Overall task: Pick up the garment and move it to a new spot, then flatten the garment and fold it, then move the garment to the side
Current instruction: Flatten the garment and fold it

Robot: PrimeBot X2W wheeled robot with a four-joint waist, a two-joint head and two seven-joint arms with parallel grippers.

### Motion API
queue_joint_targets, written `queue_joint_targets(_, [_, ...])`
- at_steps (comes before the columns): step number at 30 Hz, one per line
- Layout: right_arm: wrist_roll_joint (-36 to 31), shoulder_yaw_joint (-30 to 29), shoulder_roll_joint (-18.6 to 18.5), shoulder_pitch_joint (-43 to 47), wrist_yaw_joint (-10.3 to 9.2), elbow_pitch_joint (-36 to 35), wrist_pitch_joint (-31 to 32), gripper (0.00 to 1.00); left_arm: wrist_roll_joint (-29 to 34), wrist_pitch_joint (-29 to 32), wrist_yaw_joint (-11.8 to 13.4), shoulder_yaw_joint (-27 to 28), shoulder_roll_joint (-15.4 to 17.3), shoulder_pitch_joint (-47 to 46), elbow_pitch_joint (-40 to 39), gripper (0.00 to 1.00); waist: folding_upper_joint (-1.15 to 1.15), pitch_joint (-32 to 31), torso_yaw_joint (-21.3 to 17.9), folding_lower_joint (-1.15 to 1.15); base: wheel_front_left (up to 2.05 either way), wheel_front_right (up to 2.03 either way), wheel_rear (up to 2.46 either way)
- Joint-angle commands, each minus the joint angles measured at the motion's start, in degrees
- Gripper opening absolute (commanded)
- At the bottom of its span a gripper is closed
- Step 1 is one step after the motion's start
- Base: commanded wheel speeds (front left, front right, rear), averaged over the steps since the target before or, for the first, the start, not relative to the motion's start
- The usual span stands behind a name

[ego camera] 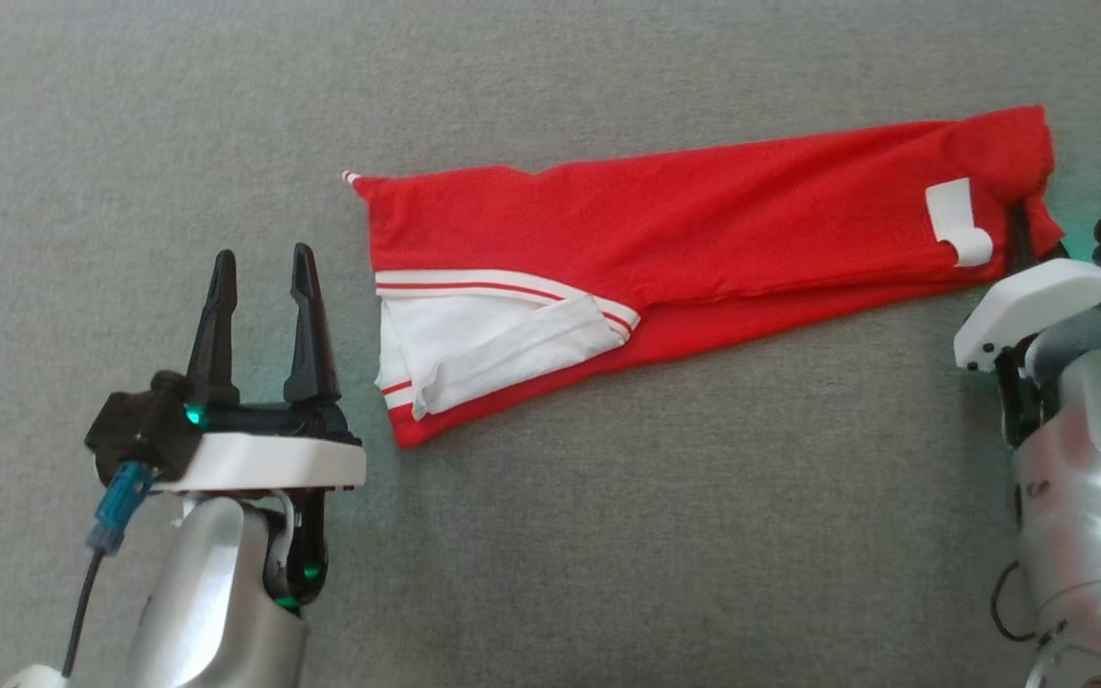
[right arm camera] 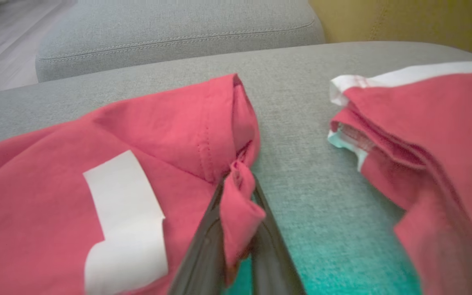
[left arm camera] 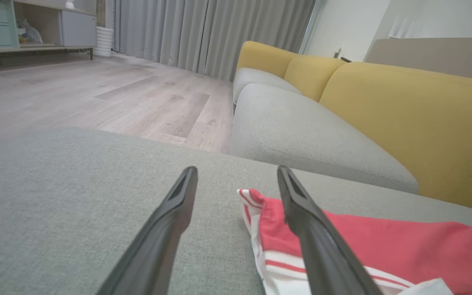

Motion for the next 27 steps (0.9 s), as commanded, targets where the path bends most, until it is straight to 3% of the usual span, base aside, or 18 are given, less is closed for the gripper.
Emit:
queue_joint_targets(1, [-0.24, 1.1, -0.86, -0.27, -0.05, -0.77, -1.15, 0.0, 0.61, -0.29, 0.29, 1.98, 0.52, -1.53, -1.48, 1.0, 0.0, -0.9, -0.81, -0.01, 0.0, 0.0, 0.0])
queue_joint_targets(10, [2.87, 0.63, -7.4, 1.63, -0.05, -5.31, -5.08, 0.0, 0.37, -0.29, 0.27, 2.39, 0.51, 0.16, -1.45, 1.0, 0.0, -4.55, -3.31, -0.01, 0.0, 0.0, 0.0])
queue_joint_targets(13, [4.31, 0.76, -8.06, 2.53, -0.05, -7.77, -5.15, 0.0, 0.57, -0.29, 0.2, 2.77, 0.51, 0.57, -1.47, 1.0, 0.0, -5.44, -3.84, -0.01, 0.0, 0.0, 0.0])
queue_joint_targets(19, [8.26, 4.14, -5.09, 3.79, -0.05, -12.46, -5.15, 0.0, 1.12, -0.29, -0.12, 3.3, 0.51, 1.79, -0.96, 1.0, 0.0, -7.58, -4.43, -0.01, 0.0, 0.0, 0.0])
queue_joint_targets(27, [12.8, 15.08, 0.43, 4.89, -0.05, -18.15, -3.45, 0.0, 1.16, -0.29, -0.28, 3.05, 0.51, 2.38, -0.94, 1.0, 0.0, -10.24, -2.95, -0.01, 0.0, 0.0, 0.0])
